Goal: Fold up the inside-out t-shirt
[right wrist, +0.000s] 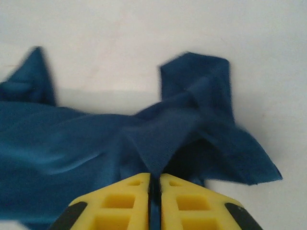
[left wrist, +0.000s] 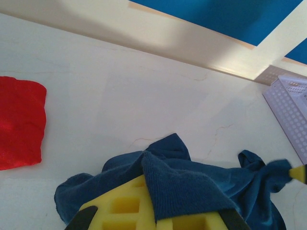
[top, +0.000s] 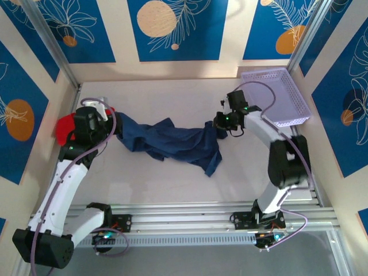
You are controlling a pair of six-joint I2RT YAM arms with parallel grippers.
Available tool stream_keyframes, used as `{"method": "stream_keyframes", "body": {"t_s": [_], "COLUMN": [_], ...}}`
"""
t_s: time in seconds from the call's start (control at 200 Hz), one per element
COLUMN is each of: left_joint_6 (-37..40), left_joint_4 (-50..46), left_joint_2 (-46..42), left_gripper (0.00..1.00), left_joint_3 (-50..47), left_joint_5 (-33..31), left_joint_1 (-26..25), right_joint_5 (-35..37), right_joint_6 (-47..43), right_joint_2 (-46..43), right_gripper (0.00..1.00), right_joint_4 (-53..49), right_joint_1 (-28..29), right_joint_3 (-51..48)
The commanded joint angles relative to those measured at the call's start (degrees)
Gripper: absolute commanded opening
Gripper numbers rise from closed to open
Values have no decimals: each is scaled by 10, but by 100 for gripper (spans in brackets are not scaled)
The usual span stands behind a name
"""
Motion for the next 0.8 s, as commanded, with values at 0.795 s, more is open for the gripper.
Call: {"method": "stream_keyframes", "body": {"t_s": [0.795], "left_joint_6": [-1], "left_joint_4": [20], "left_joint_2": [0], "left_gripper": [0], "left_joint_3": [-17], "left_joint_5": [17], "left_joint_1": [6], "right_joint_5": [-28], "right_joint_6": [14], "right_joint_2": [20], "right_gripper": [46], "right_joint_4": [70], "right_joint_1": [2], "right_joint_3": [-88]}}
